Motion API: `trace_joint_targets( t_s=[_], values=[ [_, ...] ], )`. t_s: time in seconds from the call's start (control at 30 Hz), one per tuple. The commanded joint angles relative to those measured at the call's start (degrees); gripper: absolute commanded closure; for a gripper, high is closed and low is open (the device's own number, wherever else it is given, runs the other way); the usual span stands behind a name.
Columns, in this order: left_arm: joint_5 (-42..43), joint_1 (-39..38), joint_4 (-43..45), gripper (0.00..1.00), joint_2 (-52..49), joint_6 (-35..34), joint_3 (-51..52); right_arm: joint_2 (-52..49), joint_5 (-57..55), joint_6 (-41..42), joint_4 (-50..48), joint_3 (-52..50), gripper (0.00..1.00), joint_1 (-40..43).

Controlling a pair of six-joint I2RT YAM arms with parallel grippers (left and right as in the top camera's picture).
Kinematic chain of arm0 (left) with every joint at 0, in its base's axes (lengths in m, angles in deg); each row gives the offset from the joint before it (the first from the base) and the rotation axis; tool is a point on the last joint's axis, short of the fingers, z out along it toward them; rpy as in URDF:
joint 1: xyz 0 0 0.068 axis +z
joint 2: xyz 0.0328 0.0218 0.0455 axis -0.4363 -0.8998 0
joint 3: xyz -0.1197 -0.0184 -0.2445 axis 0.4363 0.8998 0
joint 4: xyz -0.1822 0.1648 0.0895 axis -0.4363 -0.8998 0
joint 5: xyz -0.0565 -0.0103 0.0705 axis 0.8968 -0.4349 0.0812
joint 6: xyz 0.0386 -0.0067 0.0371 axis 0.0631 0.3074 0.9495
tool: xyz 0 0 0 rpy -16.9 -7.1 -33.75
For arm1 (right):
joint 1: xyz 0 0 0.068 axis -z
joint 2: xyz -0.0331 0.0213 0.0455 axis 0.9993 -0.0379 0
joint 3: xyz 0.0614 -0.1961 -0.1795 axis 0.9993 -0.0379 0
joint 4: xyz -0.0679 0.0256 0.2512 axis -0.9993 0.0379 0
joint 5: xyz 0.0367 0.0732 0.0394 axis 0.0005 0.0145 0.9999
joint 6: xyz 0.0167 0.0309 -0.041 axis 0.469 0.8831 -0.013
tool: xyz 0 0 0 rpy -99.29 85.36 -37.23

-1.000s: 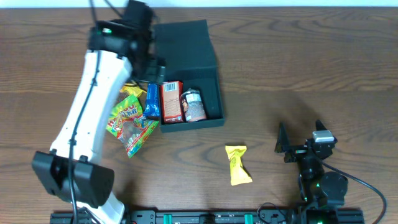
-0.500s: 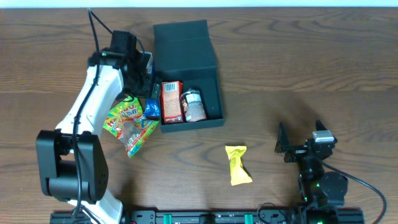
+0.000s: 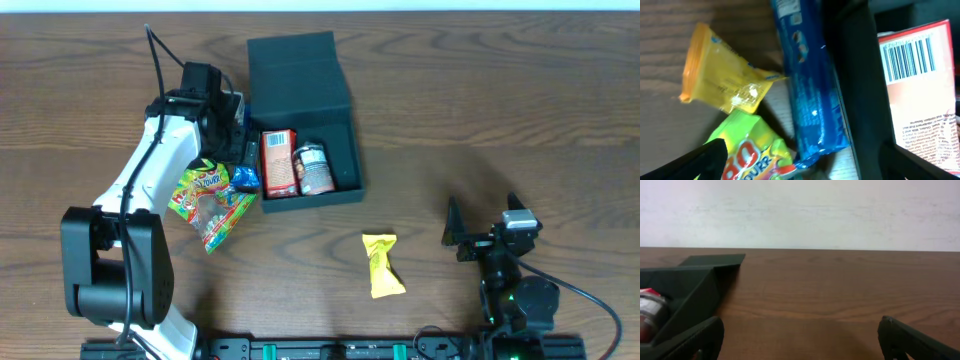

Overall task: Pack container
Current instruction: 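Move the left gripper left to the blue snack bar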

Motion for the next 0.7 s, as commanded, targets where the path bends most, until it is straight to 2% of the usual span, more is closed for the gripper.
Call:
trace_joint_targets(
  t_s=[0.0, 0.13, 0.43, 0.67],
  values=[
    [-2.12, 0.07, 0.79, 0.01, -0.63, -1.42, 0.11, 0.09, -0.15, -0.63, 0.28, -0.09, 0.01, 0.85],
    [-9.73, 0.07, 0.83, 0.01, -0.66, -2.73, 0.13, 0.09, -0.15, -0.63, 0.28, -0.09, 0.01, 0.85],
    [-4.79, -1.01, 4.04, 0.02, -0.72, -2.1, 0.33, 0.09, -0.15, -0.63, 0.28, -0.09, 0.01, 0.85],
    [-10.71, -2.97, 7.13, 0.0, -5.05, -3.89, 0.39, 0.09, -0.15, -0.63, 0.28, -0.09, 0.01, 0.85]
  ],
)
